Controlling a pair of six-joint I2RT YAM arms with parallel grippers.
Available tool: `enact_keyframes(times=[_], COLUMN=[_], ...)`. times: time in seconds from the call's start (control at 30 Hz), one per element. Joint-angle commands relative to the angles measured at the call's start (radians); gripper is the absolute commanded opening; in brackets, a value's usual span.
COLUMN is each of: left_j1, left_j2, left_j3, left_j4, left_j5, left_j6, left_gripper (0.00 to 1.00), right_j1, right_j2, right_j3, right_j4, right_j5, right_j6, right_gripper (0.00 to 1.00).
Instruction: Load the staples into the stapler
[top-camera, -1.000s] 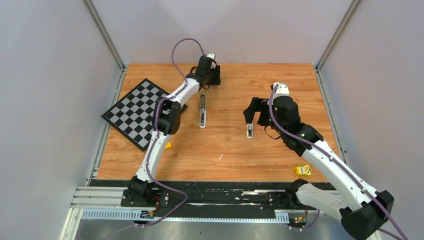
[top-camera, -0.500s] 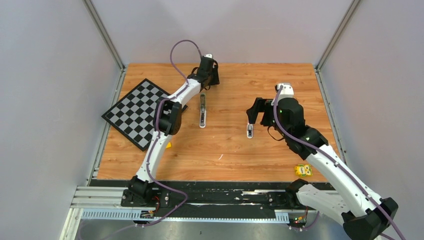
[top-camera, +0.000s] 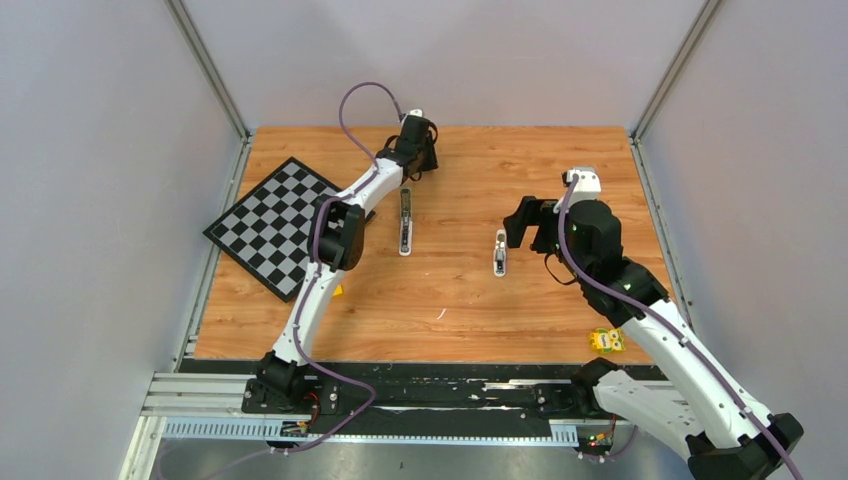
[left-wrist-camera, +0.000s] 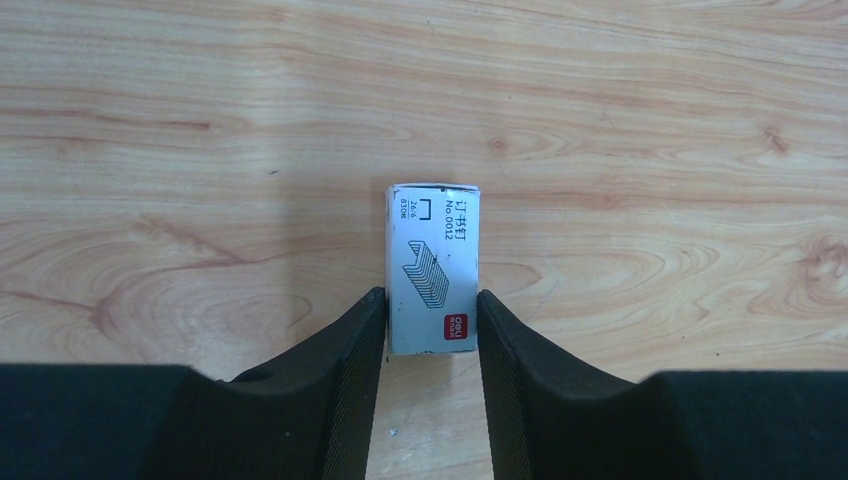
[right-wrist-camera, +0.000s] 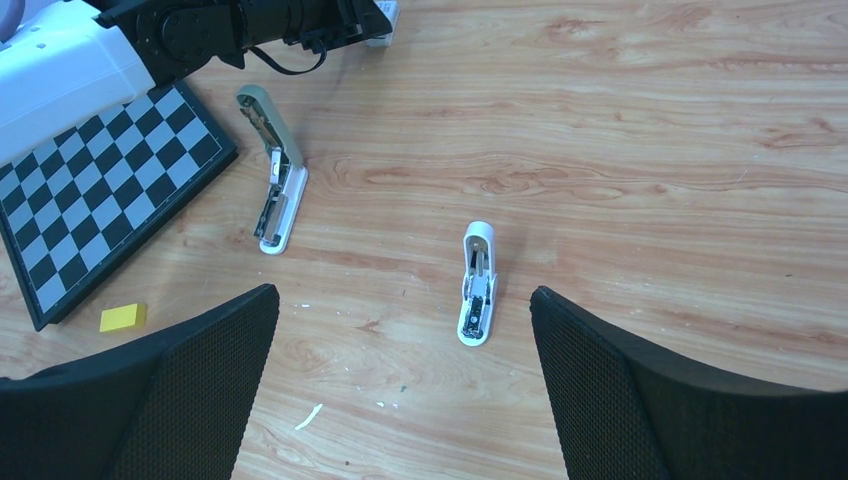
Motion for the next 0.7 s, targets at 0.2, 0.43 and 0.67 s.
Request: enact_keyframes(times=[0.2, 0.43, 0.67], left_j1=[-0.037, -0.071, -0.114], left_j2=[-0.001, -0.046, -0.186], left_j3=[-0.008, -0.078, -0.269], left_j4=[-0.018, 0.006, 0.029], left_j5=[-0.017, 0.056, 0.142], left_j6=[0.032, 0.098, 0.165], left_gripper=[0.40, 0.40, 0.40], right_j1=[-0.029, -0.035, -0.044], right_j2=[-0.031, -0.044, -0.058], right_j3=[-0.022, -0.040, -0.054], right_j4=[-0.013, -0.014, -0.016], right_j5=[0.025, 0.024, 0.017], right_j6=[-0.041, -0.048, -0.041], right_gripper=[1.00, 1.00, 1.00])
